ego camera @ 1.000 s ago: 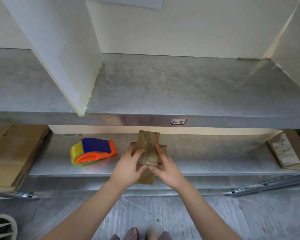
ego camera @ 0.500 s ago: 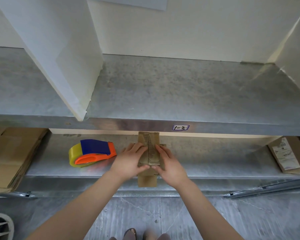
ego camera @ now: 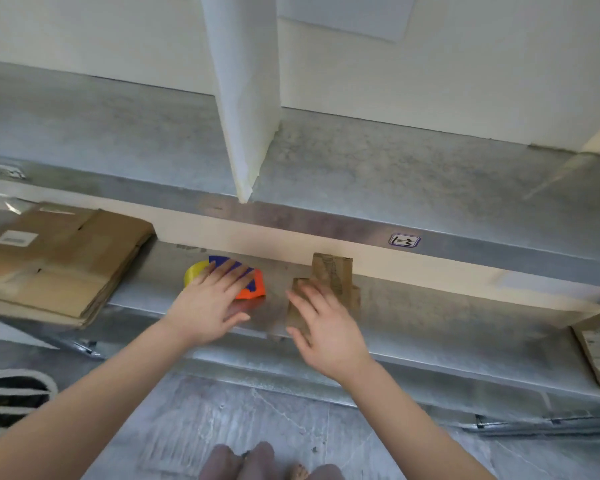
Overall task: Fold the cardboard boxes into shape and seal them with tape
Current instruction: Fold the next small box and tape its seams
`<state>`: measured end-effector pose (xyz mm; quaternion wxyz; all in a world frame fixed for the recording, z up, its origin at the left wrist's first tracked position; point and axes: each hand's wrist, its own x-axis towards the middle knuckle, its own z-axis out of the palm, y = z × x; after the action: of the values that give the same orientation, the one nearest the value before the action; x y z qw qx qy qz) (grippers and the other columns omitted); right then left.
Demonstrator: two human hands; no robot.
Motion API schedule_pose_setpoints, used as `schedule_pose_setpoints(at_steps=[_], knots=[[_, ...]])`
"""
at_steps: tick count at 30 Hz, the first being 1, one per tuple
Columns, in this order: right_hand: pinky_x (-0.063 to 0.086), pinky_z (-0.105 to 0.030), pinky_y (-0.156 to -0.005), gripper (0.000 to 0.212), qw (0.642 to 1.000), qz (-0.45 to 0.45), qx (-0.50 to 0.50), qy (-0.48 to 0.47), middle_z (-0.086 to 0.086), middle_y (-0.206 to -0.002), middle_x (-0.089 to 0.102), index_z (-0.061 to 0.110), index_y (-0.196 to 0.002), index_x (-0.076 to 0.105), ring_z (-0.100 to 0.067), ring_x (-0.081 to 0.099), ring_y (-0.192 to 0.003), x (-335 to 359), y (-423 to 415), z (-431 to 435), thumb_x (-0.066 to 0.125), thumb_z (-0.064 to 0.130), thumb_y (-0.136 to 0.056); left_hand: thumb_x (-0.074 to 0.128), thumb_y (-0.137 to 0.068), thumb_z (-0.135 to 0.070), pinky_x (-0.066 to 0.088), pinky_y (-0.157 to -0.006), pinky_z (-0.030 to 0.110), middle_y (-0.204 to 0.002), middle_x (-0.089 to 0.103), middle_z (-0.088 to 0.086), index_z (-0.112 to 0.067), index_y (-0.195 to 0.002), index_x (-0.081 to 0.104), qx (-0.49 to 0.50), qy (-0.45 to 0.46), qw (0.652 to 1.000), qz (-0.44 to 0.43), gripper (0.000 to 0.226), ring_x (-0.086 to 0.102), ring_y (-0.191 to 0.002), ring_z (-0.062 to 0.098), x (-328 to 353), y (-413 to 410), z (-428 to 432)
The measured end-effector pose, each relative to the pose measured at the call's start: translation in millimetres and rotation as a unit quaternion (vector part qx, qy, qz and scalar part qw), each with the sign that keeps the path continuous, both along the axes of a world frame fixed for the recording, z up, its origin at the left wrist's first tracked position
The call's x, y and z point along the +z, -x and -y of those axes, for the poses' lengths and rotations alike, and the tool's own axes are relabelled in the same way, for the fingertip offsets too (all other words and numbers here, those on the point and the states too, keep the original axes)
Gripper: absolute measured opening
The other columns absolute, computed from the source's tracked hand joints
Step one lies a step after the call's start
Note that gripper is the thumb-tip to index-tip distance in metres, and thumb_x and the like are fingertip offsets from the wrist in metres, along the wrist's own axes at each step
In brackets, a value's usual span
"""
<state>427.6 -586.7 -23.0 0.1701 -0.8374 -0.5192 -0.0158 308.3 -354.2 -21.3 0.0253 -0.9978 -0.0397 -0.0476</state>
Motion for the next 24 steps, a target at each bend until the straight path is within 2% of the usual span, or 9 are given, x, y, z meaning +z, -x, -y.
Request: schedule_pose_setpoints(at_steps=[4,6,8,11,14,16,19,24], knots=[[0.023,-0.044,-0.117,0.062,0.999,0.006,0.031,0.031,-0.008,-0.149,0.042,0.021,-0.148,0.035,-0.031,0.032,-0.142,-6.1,28.1,-46.8,0.046,0.043,-0.091,0.039,-0.079,-0.066,0.031,-0.106,0.046,-0.133,0.058,0.009,-0.015,-0.133,0.055,0.039,-0.023,0.999,-0.029,0.076,0.056,-0.121,0.031,0.3,23.0,-37.9],[0.010,-0.043,-0.119,0.063,0.998,-0.020,0.019,0.058,-0.010,-0.155,0.032,0.019,-0.151,0.029,-0.031,0.023,-0.146,-11.1,31.8,-66.5,0.046,0.040,-0.095,0.039,-0.075,-0.069,0.041,-0.102,0.049,-0.131,0.059,0.011,-0.017,-0.132,0.056,0.061,-0.008,0.997,-0.050,0.079,0.059,-0.117,0.033,-0.6,20.7,-51.0],[0.007,-0.044,-0.121,0.064,0.995,-0.045,0.000,0.089,-0.011,-0.159,0.024,0.019,-0.154,0.022,-0.030,0.014,-0.149,-17.4,33.5,-80.1,0.045,0.039,-0.097,0.040,-0.072,-0.071,0.045,-0.096,0.052,-0.129,0.059,0.014,-0.015,-0.131,0.057,0.077,0.027,0.993,-0.080,0.083,0.060,-0.114,0.035,-3.1,12.1,-60.4],[0.010,-0.045,-0.123,0.067,0.990,-0.077,-0.048,0.108,-0.008,-0.160,0.020,0.019,-0.155,0.015,-0.029,0.010,-0.150,-31.5,35.1,-89.7,0.044,0.039,-0.097,0.040,-0.069,-0.075,0.042,-0.098,0.052,-0.135,0.053,0.018,-0.015,-0.137,0.051,0.077,0.089,0.988,-0.104,0.092,0.056,-0.118,0.038,-13.9,-4.9,-70.6],[0.020,-0.045,-0.121,0.069,0.980,-0.116,-0.104,0.121,-0.003,-0.162,0.015,0.025,-0.156,0.010,-0.025,0.006,-0.150,-41.4,33.9,-90.4,0.043,0.042,-0.098,0.055,-0.070,-0.073,0.032,-0.106,0.045,-0.151,0.033,0.010,-0.022,-0.149,0.029,0.093,0.141,0.979,-0.111,0.098,0.040,-0.132,0.034,-22.7,-19.2,-77.4],[0.023,-0.041,-0.120,0.069,0.973,-0.129,-0.134,0.134,0.000,-0.163,0.010,0.026,-0.156,0.009,-0.021,0.003,-0.151,-46.8,33.6,-91.4,0.042,0.043,-0.098,0.056,-0.065,-0.075,0.034,-0.105,0.042,-0.150,0.030,0.006,-0.023,-0.151,0.021,0.107,0.184,0.969,-0.128,0.107,0.038,-0.133,0.031,-25.0,-26.8,-82.8],[0.027,-0.040,-0.118,0.067,0.967,-0.145,-0.163,0.134,0.001,-0.163,0.009,0.026,-0.155,0.013,-0.021,0.006,-0.150,-52.9,36.7,-95.6,0.043,0.043,-0.098,0.033,-0.049,-0.083,0.043,-0.092,0.036,-0.133,0.046,0.006,-0.019,-0.145,0.031,0.098,0.214,0.961,-0.147,0.116,0.050,-0.117,0.029,-22.1,-33.6,-88.4],[0.028,-0.038,-0.117,0.066,0.960,-0.155,-0.191,0.131,-0.001,-0.162,0.014,0.025,-0.155,0.015,-0.022,0.012,-0.149,-59.6,36.9,-96.5,0.043,0.041,-0.097,0.063,-0.064,-0.064,0.044,-0.080,0.032,-0.121,0.050,0.003,-0.016,-0.131,0.045,0.054,0.265,0.953,-0.136,0.084,0.054,-0.102,0.023,-25.5,-26.6,-98.7]])
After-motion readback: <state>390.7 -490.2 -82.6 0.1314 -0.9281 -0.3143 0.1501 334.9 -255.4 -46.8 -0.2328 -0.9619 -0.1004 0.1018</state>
